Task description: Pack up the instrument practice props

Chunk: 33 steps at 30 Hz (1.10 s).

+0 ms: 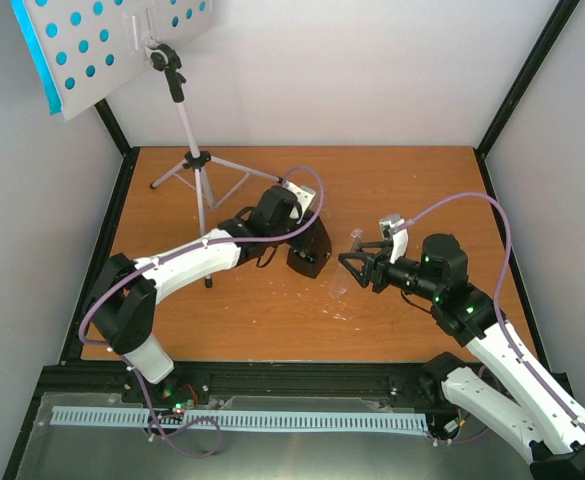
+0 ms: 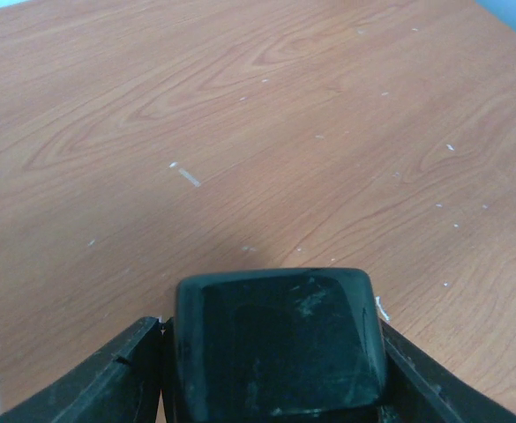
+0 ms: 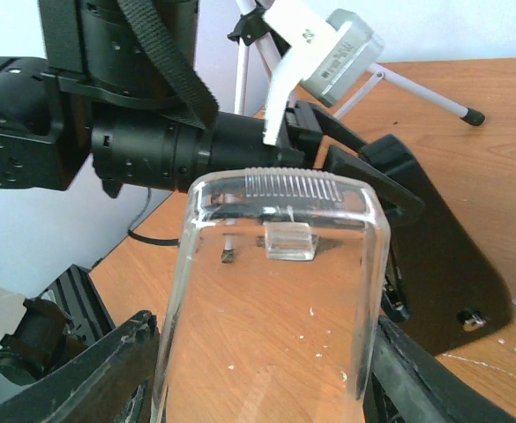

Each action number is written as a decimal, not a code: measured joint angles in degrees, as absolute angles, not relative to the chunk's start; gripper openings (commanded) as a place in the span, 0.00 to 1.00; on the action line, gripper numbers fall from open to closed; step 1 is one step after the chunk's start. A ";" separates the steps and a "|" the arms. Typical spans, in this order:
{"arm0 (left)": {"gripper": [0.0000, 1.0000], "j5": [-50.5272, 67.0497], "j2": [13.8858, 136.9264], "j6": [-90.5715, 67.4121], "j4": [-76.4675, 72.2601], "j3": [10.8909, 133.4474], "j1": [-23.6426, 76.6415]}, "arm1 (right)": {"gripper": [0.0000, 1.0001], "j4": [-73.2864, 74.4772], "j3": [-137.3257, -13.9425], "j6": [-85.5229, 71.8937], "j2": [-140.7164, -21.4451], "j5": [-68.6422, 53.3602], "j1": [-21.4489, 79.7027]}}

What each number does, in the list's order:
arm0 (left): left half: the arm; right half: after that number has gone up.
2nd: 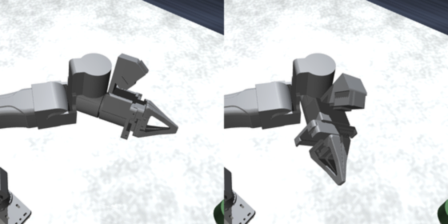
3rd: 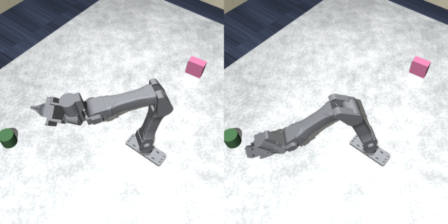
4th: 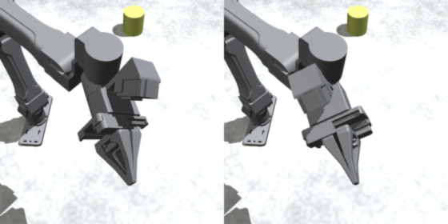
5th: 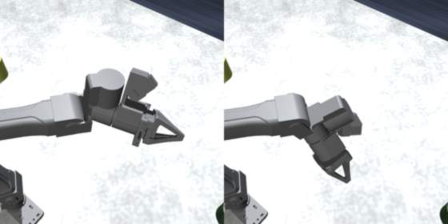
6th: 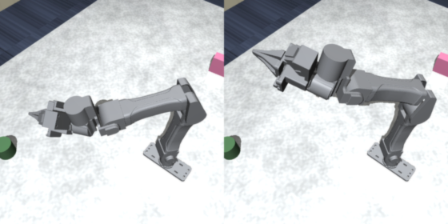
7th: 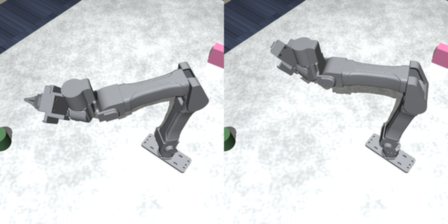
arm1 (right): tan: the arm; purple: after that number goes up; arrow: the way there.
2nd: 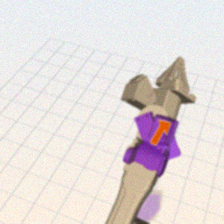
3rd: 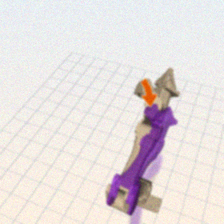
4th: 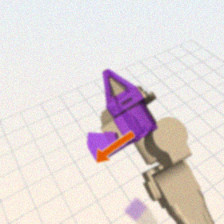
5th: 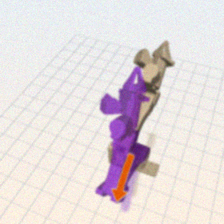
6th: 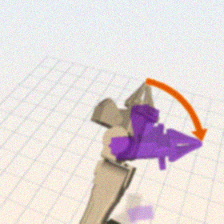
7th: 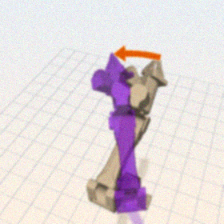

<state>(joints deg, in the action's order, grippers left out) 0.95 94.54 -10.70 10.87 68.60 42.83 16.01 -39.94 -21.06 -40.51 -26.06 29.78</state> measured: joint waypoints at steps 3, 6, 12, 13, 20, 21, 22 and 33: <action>0.55 -2.37 92.20 -14.79 12.21 66.85 42.89 | 0.52 16.69 -39.90 -20.12 -40.38 -25.45 29.78; 0.54 -4.89 89.03 -19.55 14.63 64.64 43.03 | 0.52 16.99 -39.64 -19.46 -40.40 -25.23 29.78; 0.54 -9.39 83.90 -27.38 20.36 62.02 44.29 | 0.52 16.91 -38.24 -18.87 -41.17 -25.45 29.78; 0.55 -10.22 83.53 -28.25 21.26 62.02 44.80 | 0.52 16.91 -38.11 -18.83 -41.45 -25.50 29.78; 0.72 -14.46 82.83 -32.29 24.47 62.02 48.93 | 0.52 15.99 -37.26 -18.39 -42.35 -25.67 29.78; 0.78 -14.26 82.87 -33.23 24.91 62.02 49.65 | 0.53 15.75 -37.10 -18.41 -42.41 -25.67 29.78; 0.81 -14.00 82.96 -33.50 25.08 62.02 49.84 | 0.53 15.62 -36.99 -18.41 -42.44 -25.65 29.78; 0.99 -10.44 80.12 -34.98 22.00 56.60 51.83 | 0.53 14.41 -36.25 -18.81 -42.41 -23.92 29.78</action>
